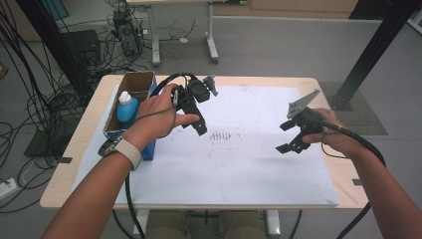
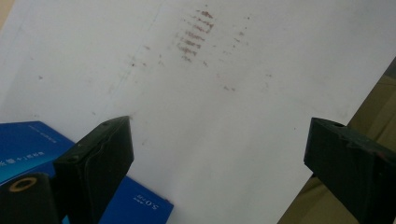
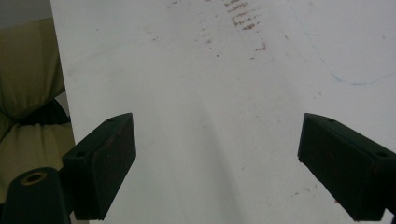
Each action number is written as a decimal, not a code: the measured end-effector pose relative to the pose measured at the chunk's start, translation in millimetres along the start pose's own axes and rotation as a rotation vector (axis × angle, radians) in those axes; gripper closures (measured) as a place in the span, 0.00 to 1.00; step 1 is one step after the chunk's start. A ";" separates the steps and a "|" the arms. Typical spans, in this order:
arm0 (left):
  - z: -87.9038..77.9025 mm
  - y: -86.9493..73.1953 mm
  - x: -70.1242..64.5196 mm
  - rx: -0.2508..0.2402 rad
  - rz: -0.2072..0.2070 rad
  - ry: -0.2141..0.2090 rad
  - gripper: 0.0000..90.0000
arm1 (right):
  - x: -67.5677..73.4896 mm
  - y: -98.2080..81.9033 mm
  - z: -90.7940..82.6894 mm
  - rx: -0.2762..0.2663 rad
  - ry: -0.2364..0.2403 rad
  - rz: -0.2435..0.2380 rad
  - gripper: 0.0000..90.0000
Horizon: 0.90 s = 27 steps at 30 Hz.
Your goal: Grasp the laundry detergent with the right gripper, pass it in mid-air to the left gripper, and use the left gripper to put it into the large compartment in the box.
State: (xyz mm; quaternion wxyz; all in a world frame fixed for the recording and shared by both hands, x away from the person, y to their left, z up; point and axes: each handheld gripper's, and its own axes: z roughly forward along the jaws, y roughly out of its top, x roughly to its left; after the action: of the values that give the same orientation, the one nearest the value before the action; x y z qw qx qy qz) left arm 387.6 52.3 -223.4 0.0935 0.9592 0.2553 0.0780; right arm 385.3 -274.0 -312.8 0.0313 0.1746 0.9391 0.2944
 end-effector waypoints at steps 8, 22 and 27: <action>1.3 1.5 2.8 0.003 -0.008 -0.005 0.09 | -1.6 -1.4 0.6 -0.004 0.003 0.001 0.13; 2.3 1.0 4.3 0.000 -0.017 0.000 0.09 | -4.1 -7.2 6.2 0.000 0.010 0.017 0.13; 1.1 -0.1 4.7 -0.004 -0.022 0.001 0.09 | -4.0 -4.9 5.9 -0.002 0.010 0.012 0.13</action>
State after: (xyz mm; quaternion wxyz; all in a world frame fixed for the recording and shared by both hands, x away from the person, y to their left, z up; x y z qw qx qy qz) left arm 391.8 54.6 -224.1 0.0960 0.9561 0.2657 0.0780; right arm 388.5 -275.9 -320.6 0.0251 0.1787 0.9379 0.2963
